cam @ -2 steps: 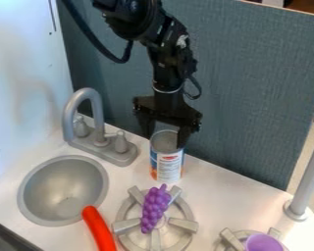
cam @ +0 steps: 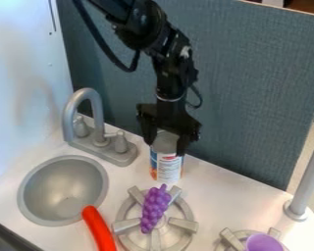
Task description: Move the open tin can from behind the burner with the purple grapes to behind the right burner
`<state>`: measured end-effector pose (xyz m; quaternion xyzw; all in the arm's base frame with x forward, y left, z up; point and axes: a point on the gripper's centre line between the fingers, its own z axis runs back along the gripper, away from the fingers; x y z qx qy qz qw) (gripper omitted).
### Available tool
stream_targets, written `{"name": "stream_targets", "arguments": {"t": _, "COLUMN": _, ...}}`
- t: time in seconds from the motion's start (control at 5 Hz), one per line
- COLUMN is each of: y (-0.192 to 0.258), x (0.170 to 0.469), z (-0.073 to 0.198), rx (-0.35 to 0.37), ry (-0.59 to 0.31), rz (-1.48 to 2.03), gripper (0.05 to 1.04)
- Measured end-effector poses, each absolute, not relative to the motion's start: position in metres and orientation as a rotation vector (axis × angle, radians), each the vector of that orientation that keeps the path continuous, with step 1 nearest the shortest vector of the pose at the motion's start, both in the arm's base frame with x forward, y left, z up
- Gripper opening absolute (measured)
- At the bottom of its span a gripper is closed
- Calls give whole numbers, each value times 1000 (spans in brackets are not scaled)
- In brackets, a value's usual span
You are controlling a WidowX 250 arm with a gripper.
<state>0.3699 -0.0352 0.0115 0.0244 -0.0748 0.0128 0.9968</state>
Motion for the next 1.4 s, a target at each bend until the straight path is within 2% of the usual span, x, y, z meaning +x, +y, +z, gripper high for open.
{"name": "stream_targets", "arguments": {"t": 0.2, "y": -19, "x": 385, "z": 15, "rx": 33, "ry": -123, "rz": -76, "gripper": 1001}}
{"name": "stream_targets", "arguments": {"t": 0.4, "y": -12, "x": 404, "z": -6, "rx": 65, "ry": -96, "rz": -98, "gripper": 1001}}
{"name": "stream_targets", "arguments": {"t": 0.6, "y": -6, "x": 416, "z": -11, "rx": 106, "ry": -99, "rz": -117, "gripper": 1001}}
{"name": "stream_targets", "arguments": {"t": 1.0, "y": 8, "x": 418, "z": -23, "rx": 208, "ry": -48, "rz": -109, "gripper": 1001}}
{"name": "stream_targets", "arguments": {"t": 1.2, "y": 13, "x": 418, "z": -22, "rx": 228, "ry": -47, "rz": -112, "gripper": 1001}}
{"name": "stream_targets", "arguments": {"t": 1.4, "y": 4, "x": 417, "z": -27, "rx": 158, "ry": -59, "rz": -106, "gripper": 1001}}
